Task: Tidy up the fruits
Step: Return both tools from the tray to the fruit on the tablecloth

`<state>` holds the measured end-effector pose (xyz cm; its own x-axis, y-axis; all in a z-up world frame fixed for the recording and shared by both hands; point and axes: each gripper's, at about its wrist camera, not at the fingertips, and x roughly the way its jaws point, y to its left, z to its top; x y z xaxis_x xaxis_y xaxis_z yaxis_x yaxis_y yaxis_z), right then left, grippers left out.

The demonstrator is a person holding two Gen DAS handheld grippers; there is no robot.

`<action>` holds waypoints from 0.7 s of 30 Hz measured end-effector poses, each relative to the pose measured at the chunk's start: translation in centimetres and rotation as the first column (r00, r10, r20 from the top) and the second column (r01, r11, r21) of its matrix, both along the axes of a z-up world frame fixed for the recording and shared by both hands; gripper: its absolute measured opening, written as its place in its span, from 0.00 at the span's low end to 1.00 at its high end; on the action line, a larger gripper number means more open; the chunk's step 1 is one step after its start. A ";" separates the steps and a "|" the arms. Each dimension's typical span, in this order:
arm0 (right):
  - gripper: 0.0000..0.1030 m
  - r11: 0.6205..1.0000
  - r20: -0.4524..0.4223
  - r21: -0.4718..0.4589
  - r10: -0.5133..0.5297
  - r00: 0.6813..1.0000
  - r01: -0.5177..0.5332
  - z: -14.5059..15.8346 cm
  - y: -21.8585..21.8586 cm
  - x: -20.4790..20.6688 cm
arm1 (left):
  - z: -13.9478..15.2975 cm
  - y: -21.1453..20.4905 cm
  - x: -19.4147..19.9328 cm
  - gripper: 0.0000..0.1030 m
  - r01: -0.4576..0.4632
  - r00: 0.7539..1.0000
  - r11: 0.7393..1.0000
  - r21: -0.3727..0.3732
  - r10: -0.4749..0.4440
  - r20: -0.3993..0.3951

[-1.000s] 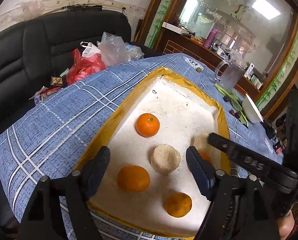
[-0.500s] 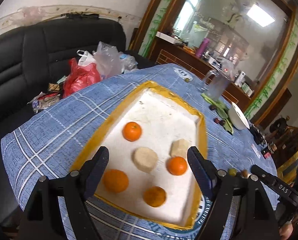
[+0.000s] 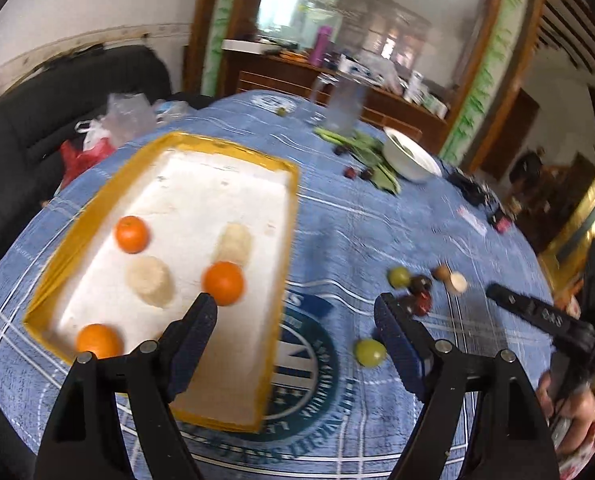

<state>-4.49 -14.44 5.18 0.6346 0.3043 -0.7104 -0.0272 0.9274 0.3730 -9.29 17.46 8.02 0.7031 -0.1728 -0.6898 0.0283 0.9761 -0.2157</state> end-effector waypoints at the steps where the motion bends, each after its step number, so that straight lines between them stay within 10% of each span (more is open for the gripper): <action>1: 0.52 1.000 -0.005 -0.003 0.002 1.000 -0.002 -0.2 0.1 0.2 | -0.1 -0.5 0.1 0.78 0.014 1.000 1.000 0.012 -0.014 -0.003; 21: 0.52 0.991 -0.018 0.014 0.135 0.991 -0.135 -2.7 3.2 2.2 | -3.2 -6.4 0.6 0.69 0.278 0.961 0.948 0.155 -0.277 -0.028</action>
